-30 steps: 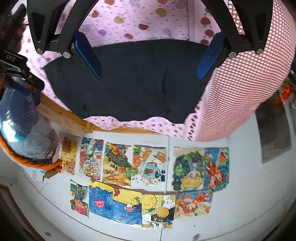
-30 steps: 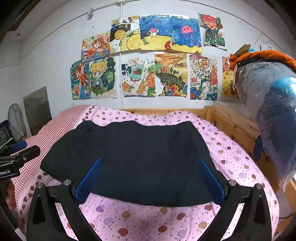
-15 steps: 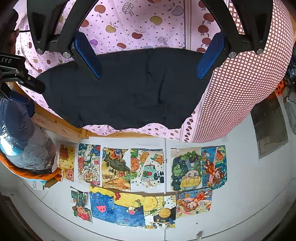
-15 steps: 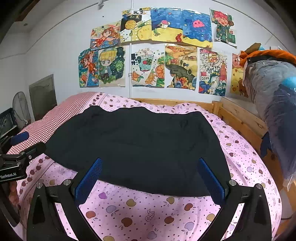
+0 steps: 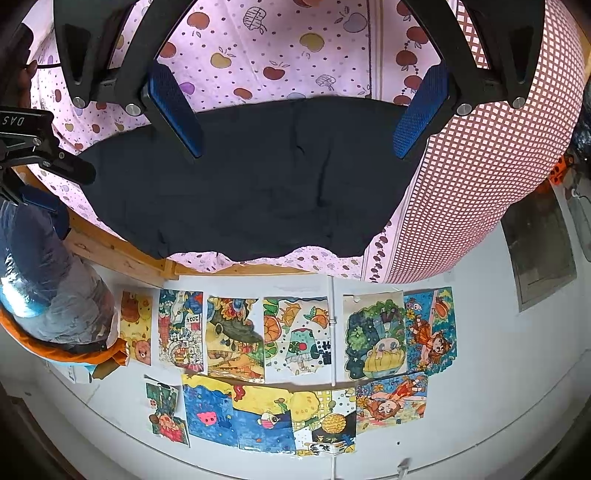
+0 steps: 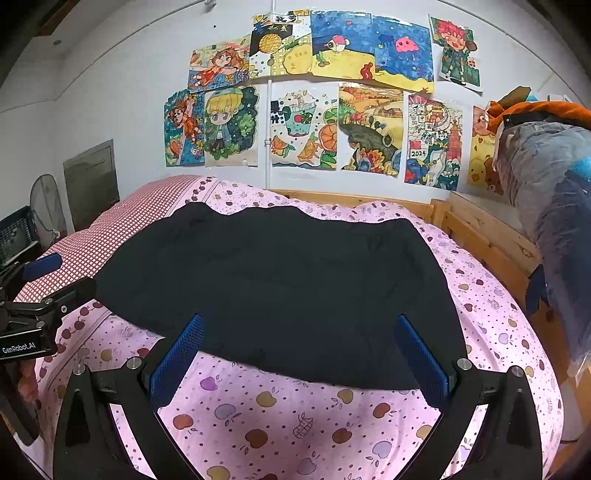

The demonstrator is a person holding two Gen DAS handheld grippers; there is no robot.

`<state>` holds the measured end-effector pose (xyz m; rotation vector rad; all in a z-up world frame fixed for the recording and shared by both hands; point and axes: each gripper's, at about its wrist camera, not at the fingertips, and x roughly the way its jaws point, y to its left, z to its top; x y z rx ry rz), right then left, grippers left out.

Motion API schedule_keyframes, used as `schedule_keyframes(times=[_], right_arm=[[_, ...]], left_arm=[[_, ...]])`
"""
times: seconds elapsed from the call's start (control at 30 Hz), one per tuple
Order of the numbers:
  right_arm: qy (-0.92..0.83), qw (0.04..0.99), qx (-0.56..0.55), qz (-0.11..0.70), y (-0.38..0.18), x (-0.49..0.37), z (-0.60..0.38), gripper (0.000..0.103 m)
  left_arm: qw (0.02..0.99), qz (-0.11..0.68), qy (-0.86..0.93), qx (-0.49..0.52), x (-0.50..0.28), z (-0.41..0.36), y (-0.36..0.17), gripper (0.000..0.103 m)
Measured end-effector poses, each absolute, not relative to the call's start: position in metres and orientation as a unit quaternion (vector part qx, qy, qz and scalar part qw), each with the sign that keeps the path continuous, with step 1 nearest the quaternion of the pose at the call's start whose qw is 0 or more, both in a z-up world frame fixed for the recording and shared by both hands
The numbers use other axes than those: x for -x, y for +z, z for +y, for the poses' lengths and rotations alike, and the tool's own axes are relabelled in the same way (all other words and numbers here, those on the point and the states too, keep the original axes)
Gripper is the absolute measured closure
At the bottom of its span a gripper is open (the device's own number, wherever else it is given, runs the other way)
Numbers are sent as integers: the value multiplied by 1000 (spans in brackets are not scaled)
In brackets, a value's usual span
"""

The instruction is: Fold large clothes

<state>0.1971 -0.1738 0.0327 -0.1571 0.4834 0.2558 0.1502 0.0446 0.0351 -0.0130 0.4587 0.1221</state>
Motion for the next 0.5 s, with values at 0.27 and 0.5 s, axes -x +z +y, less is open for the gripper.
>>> schedule_keyframes(times=[0.27,0.5], right_arm=[[130,958,80,244,30,-198,-173,2],[131,956,83,249,29,-200,-172,2]], left_arm=[[971,229,60,7,-150,45,33,0],[966,253,53,-4,-152,42,28,0]])
